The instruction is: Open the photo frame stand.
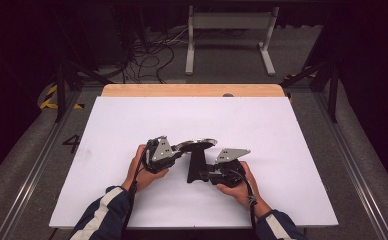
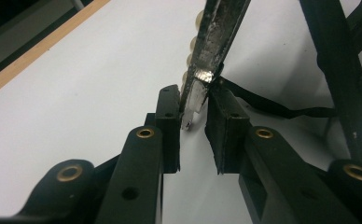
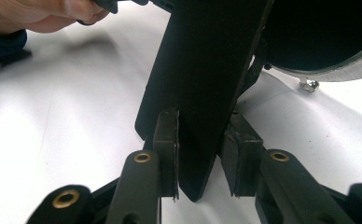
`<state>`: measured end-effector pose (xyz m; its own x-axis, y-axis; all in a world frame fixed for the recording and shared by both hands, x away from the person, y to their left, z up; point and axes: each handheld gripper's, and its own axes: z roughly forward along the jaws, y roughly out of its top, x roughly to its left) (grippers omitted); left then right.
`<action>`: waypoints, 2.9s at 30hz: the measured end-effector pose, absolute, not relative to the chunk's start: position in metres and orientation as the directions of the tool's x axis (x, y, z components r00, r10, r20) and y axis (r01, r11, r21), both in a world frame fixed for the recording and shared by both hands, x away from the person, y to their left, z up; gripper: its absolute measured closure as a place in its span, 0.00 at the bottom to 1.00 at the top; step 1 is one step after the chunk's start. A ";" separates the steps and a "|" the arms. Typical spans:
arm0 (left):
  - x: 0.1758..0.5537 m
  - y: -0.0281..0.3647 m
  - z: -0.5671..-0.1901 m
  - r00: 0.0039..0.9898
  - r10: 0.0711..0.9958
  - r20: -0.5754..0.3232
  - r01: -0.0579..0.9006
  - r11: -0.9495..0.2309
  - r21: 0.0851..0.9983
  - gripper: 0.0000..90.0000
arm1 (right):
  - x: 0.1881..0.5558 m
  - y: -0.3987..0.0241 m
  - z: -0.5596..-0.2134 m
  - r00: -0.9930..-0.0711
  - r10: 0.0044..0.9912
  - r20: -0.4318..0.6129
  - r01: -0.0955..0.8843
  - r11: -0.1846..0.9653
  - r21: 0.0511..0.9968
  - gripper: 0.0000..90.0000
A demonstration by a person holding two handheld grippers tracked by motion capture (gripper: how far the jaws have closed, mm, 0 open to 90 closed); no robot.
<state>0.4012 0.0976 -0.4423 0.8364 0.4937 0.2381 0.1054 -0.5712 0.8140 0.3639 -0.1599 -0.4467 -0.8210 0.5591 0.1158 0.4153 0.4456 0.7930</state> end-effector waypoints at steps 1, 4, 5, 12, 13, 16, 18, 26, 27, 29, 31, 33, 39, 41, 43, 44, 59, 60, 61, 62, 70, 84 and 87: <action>0.401 0.098 -0.442 0.836 0.494 0.238 0.105 -0.571 0.814 0.84 | 0.364 -0.160 -0.447 -0.821 0.559 0.116 0.415 0.446 0.793 0.78; 0.402 0.097 -0.443 0.833 0.496 0.243 0.104 -0.573 0.813 0.84 | 0.364 -0.160 -0.447 -0.820 0.560 0.114 0.415 0.446 0.793 0.78; 0.402 0.097 -0.443 0.833 0.496 0.244 0.103 -0.574 0.813 0.84 | 0.364 -0.160 -0.447 -0.820 0.561 0.113 0.415 0.448 0.792 0.78; 0.402 0.098 -0.443 0.837 0.498 0.226 0.115 -0.564 0.818 0.84 | 0.361 -0.159 -0.447 -0.815 0.572 0.087 0.407 0.460 0.789 0.78; 0.402 0.099 -0.443 0.838 0.498 0.224 0.117 -0.563 0.818 0.84 | 0.360 -0.158 -0.446 -0.814 0.576 0.080 0.406 0.464 0.788 0.78; 0.402 0.099 -0.443 0.839 0.498 0.222 0.118 -0.563 0.818 0.84 | 0.357 -0.156 -0.445 -0.810 0.585 0.048 0.392 0.479 0.785 0.77; 0.402 0.100 -0.443 0.841 0.495 0.218 0.117 -0.560 0.820 0.84 | 0.356 -0.156 -0.445 -0.809 0.587 0.037 0.388 0.485 0.783 0.77; 0.398 0.112 -0.434 0.861 0.469 0.198 0.093 -0.526 0.845 0.81 | 0.351 -0.162 -0.439 -0.801 0.598 0.021 0.373 0.472 0.799 0.77; 0.397 0.113 -0.433 0.861 0.467 0.201 0.088 -0.527 0.845 0.81 | 0.350 -0.163 -0.437 -0.801 0.599 0.015 0.367 0.471 0.802 0.77; 0.396 0.115 -0.432 0.863 0.465 0.199 0.087 -0.525 0.847 0.81 | 0.350 -0.163 -0.436 -0.801 0.599 0.013 0.364 0.469 0.805 0.77; 0.395 0.116 -0.431 0.863 0.464 0.197 0.091 -0.529 0.844 0.79 | 0.349 -0.164 -0.435 -0.798 0.603 0.009 0.362 0.467 0.807 0.77; 0.393 0.118 -0.431 0.862 0.463 0.207 0.086 -0.535 0.841 0.78 | 0.349 -0.165 -0.434 -0.798 0.603 0.008 0.361 0.466 0.808 0.78; 0.391 0.120 -0.429 0.856 0.464 0.227 0.074 -0.546 0.835 0.75 | 0.344 -0.169 -0.428 -0.784 0.620 -0.012 0.350 0.458 0.817 0.77; 0.392 0.121 -0.429 0.858 0.465 0.218 0.079 -0.540 0.838 0.74 | 0.342 -0.170 -0.425 -0.777 0.630 -0.024 0.348 0.460 0.817 0.79; 0.391 0.121 -0.429 0.858 0.465 0.218 0.080 -0.540 0.838 0.73 | 0.340 -0.171 -0.421 -0.774 0.633 -0.031 0.334 0.450 0.828 0.84; 0.391 0.122 -0.429 0.859 0.462 0.219 0.078 -0.542 0.837 0.73 | 0.338 -0.172 -0.418 -0.771 0.637 -0.022 0.333 0.433 0.838 0.90; 0.400 0.112 -0.428 0.866 0.477 0.153 0.121 -0.496 0.860 0.63 | 0.327 -0.119 -0.423 -0.774 0.633 -0.015 0.283 0.367 0.886 1.00; 0.401 0.111 -0.430 0.867 0.477 0.143 0.131 -0.496 0.858 0.63 | 0.327 -0.115 -0.427 -0.762 0.647 -0.004 0.295 0.353 0.888 1.00; 0.402 0.111 -0.432 0.866 0.481 0.137 0.141 -0.498 0.856 0.64 | 0.328 -0.112 -0.430 -0.754 0.656 0.002 0.307 0.351 0.885 1.00; 0.403 0.110 -0.433 0.868 0.478 0.137 0.140 -0.500 0.855 0.64 | 0.328 -0.109 -0.433 -0.749 0.663 0.003 0.312 0.349 0.884 1.00; 0.405 0.110 -0.436 0.862 0.492 0.127 0.150 -0.486 0.861 0.72 | 0.327 -0.092 -0.447 -0.716 0.696 -0.062 0.316 0.401 0.860 1.00; 0.400 0.109 -0.434 0.859 0.483 0.169 0.123 -0.514 0.849 0.83 | 0.319 -0.088 -0.449 -0.695 0.710 -0.113 0.316 0.443 0.839 1.00; 0.399 0.109 -0.434 0.857 0.483 0.180 0.117 -0.523 0.844 0.84 | 0.320 -0.091 -0.449 -0.691 0.717 -0.093 0.335 0.432 0.838 1.00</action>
